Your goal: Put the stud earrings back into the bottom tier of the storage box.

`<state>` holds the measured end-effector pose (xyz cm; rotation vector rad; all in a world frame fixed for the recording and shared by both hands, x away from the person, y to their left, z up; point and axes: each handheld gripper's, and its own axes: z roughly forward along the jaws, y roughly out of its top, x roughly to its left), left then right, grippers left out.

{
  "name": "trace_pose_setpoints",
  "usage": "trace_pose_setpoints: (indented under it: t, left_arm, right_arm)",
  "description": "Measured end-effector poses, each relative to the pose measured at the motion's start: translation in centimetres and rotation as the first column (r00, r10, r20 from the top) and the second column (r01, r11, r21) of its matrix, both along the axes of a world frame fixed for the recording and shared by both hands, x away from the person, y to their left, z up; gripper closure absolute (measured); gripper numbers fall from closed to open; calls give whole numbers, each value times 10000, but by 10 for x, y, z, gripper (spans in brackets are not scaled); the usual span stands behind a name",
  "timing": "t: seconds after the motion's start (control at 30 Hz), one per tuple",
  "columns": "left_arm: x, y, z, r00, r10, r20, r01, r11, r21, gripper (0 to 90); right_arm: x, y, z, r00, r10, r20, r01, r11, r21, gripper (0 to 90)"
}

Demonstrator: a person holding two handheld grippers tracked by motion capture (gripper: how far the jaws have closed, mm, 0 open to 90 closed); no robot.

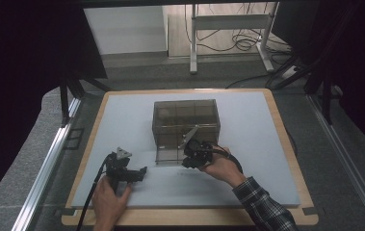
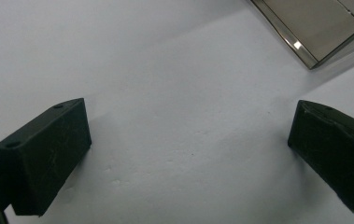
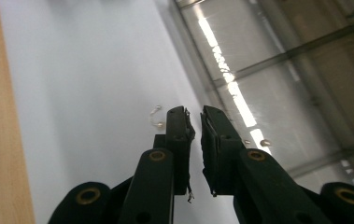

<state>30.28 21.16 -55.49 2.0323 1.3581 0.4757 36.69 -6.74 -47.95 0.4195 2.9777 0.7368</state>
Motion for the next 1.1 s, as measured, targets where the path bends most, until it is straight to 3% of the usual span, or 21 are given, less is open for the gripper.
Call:
trace_pose_setpoints:
  t: [0.3,0.63,0.93,1.1]
  left_arm:
    - [0,0,0,10000,26,-19,-26,10000,-19,0]
    - [0,0,0,10000,35,-26,-35,10000,-24,0]
    - [0,0,0,10000,34,-25,-34,10000,-25,0]
    - [0,0,0,10000,37,-25,-37,10000,-26,0]
  right_arm:
    - [-11,12,-14,9982,544,-249,-546,9985,-84,793]
    - [-12,20,-29,9969,689,-387,-697,9974,-190,792]
    - [-16,22,-31,9974,715,-120,-720,9966,-401,846]
    - [-15,21,-31,9976,629,-286,-638,9974,-342,847]
